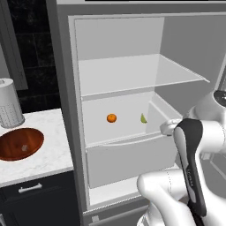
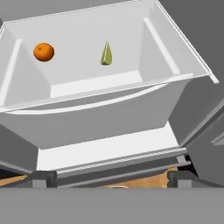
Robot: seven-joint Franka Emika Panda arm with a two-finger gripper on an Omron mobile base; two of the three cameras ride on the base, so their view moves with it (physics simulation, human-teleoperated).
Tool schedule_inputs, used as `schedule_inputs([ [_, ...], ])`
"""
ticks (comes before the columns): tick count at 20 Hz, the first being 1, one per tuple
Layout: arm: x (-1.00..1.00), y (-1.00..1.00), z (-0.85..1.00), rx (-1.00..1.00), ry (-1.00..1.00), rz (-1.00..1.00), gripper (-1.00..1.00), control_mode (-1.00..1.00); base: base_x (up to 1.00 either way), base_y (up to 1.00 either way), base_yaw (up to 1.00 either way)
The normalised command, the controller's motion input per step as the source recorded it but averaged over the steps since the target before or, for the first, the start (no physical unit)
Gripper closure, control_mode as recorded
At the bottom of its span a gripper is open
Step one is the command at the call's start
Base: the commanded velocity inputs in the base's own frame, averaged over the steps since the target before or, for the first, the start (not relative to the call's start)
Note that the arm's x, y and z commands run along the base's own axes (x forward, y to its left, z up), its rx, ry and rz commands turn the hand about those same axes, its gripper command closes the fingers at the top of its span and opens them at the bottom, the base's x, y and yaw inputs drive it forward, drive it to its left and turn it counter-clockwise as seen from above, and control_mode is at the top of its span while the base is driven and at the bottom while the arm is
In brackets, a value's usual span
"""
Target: Grab a lemon wedge from the fridge and one ice cube from the ice bowl, and put them in the glass of lemonade.
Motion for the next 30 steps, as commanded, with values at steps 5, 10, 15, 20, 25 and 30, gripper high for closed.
schedule_inputs([
  [5, 0.65, 0.0, -0.58, -0.02, -0.14, 0.0, -1.0, -1.0, 0.0, 0.0, 0.0],
  [10, 0.48, 0.0, -0.64, -0.05, -0.16, 0.0, -1.0, -1.0, 0.0, 0.0, 0.0],
  [15, 0.26, 0.0, -0.28, -0.02, -0.08, 0.0, -1.0, -1.0, 0.0, 0.0, 0.0],
  [20, 0.24, 0.11, 0.0, 0.0, 0.01, 0.0, -1.0, -1.0, 0.0, 0.0, 0.0],
  [25, 0.37, 0.32, -0.09, 0.0, 0.06, 0.0, -1.0, -1.0, 0.0, 0.0, 0.0],
  [30, 0.42, 0.16, -0.34, 0.0, 0.02, 0.0, -1.0, -1.0, 0.0, 0.0, 0.0],
])
